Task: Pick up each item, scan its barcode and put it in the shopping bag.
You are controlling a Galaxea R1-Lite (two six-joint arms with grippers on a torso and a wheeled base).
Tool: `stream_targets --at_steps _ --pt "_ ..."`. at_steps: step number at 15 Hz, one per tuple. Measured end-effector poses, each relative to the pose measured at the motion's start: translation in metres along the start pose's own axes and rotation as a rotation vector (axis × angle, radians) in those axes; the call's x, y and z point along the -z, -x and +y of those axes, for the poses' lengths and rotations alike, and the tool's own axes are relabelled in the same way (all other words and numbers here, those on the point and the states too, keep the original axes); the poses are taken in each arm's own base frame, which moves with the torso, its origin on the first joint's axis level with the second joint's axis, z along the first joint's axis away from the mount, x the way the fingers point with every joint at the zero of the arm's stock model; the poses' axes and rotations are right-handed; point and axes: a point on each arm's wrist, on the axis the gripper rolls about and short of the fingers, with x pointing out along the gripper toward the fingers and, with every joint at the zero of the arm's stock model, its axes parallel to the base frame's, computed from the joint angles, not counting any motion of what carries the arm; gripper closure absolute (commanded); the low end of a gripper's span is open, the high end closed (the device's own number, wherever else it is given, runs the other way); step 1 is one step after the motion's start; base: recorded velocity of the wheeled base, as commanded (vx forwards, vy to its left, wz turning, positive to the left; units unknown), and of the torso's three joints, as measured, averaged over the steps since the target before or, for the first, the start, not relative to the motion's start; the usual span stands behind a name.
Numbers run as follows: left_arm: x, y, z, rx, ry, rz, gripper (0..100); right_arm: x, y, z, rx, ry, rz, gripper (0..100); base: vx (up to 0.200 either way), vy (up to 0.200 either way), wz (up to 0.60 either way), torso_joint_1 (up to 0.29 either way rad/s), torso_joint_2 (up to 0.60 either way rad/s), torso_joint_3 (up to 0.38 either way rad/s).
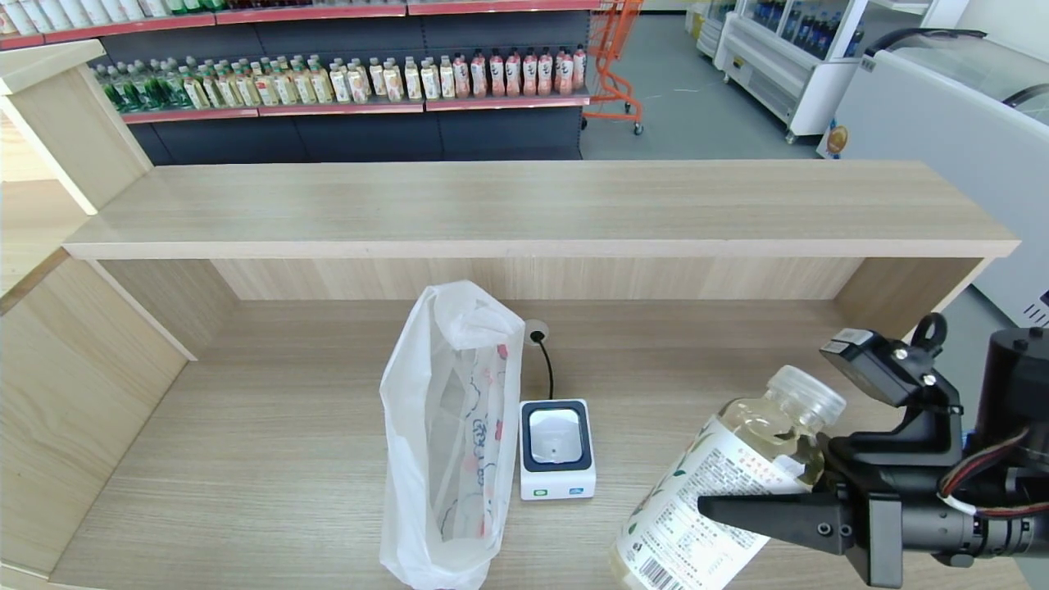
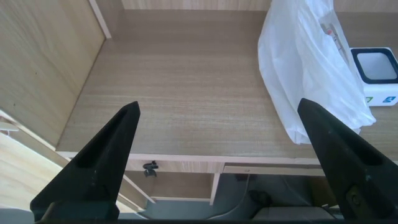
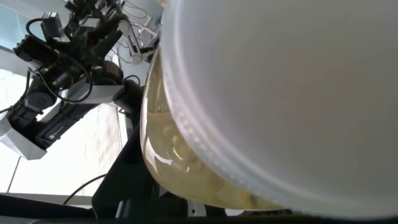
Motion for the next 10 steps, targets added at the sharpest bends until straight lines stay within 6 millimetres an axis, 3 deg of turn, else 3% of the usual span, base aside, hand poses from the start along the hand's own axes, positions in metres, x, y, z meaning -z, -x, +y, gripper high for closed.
stream_targets --at_steps 10 --pt "0.0 0.0 0.0 0.0 0.0 0.0 0 -0.0016 0.0024 -0.0016 0.028 0.066 -0.014 100 0.0 0.0 0.0 0.0 0.0 0.0"
